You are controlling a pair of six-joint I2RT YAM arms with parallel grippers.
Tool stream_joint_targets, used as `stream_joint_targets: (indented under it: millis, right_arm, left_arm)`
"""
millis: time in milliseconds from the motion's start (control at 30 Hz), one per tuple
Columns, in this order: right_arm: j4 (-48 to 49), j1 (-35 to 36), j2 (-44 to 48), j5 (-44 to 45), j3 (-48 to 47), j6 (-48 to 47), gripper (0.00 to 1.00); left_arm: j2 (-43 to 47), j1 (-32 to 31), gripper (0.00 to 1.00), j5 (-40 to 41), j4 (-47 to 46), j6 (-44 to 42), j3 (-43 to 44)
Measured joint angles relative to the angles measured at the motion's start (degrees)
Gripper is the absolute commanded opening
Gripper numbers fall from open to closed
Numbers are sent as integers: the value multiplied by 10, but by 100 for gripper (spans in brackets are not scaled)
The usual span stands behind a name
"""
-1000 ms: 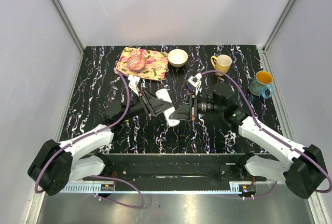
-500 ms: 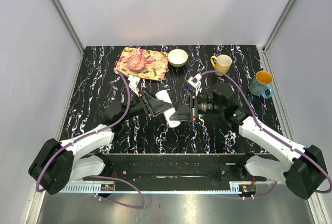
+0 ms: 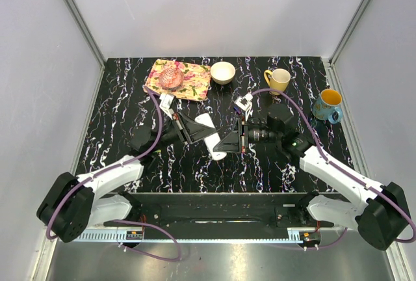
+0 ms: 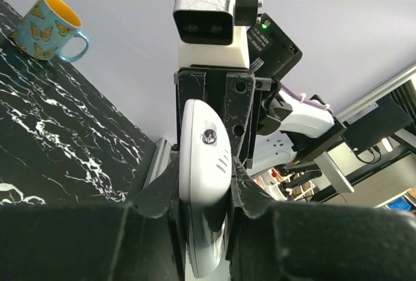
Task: Load the batteries into the remote control
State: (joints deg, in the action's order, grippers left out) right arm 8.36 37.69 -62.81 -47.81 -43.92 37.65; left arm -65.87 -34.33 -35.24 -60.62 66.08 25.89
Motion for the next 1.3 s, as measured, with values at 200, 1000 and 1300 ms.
stream_joint_targets:
  millis: [200, 1000, 1300]
  right_arm:
    - [-19, 0, 1, 5, -10, -6, 79]
    - [-165, -3, 45, 225, -48, 68, 83]
    - [-272, 10, -16, 276, -145, -38, 77]
  left_arm:
    - [-7, 1, 0, -2, -15, -1, 0]
    - [110, 7, 0, 288, 280, -88, -24]
    - [68, 7, 0, 292, 304, -65, -18]
